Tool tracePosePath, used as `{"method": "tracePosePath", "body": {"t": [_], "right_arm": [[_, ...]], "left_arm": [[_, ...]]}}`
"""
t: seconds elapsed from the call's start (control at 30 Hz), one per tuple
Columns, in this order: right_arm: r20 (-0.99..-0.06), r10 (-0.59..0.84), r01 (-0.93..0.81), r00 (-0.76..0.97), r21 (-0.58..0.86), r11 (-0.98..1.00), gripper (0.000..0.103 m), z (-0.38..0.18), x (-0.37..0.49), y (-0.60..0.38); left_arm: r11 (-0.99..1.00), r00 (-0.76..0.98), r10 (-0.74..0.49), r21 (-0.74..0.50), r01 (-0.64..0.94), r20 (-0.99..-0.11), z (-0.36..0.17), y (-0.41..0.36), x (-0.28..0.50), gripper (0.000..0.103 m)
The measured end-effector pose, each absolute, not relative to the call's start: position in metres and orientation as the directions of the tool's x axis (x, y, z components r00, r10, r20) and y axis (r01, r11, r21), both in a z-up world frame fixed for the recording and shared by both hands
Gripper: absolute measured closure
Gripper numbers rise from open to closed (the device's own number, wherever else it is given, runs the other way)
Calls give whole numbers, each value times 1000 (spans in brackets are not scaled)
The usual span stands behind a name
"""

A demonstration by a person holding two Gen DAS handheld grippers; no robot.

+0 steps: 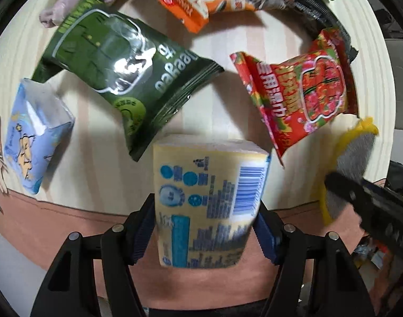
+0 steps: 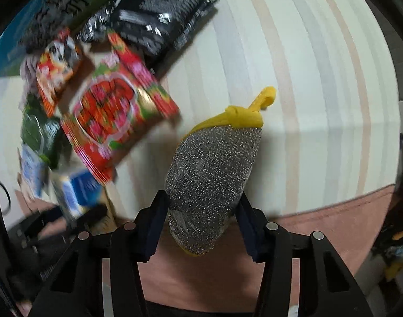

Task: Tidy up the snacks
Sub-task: 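Carry carton and sponge into the box and open both grippers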

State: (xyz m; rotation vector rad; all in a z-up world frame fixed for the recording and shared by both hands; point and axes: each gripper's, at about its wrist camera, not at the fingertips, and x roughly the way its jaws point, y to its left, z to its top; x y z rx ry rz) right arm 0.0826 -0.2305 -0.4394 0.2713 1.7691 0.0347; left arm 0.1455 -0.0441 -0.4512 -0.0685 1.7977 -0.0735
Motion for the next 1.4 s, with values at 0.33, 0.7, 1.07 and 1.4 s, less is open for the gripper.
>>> {"method": "tracePosePath", "body": {"t": [0.33,0.7,1.07,1.4], "right_arm": [[-973,200,151,-115,182,972,54,-439,59,-236],[-920,386,-72,60,382,921,55,-291,77,-222],[-927,333,-173,173,304,937,55,-226,258,-219],[-971,226,-191,76,208,959,55,-323,427,-163]], "left_arm": [[1000,-111,-6,-6,-3,-994,-428,-37,92,42],[984,113,-173,-176,-10,-978,-268,-34,77,42],[973,155,-230,-233,-3,-961,-249,-17,289,42],[963,-26,-270,-270,21,-963,-325,-25,429,42]]}}
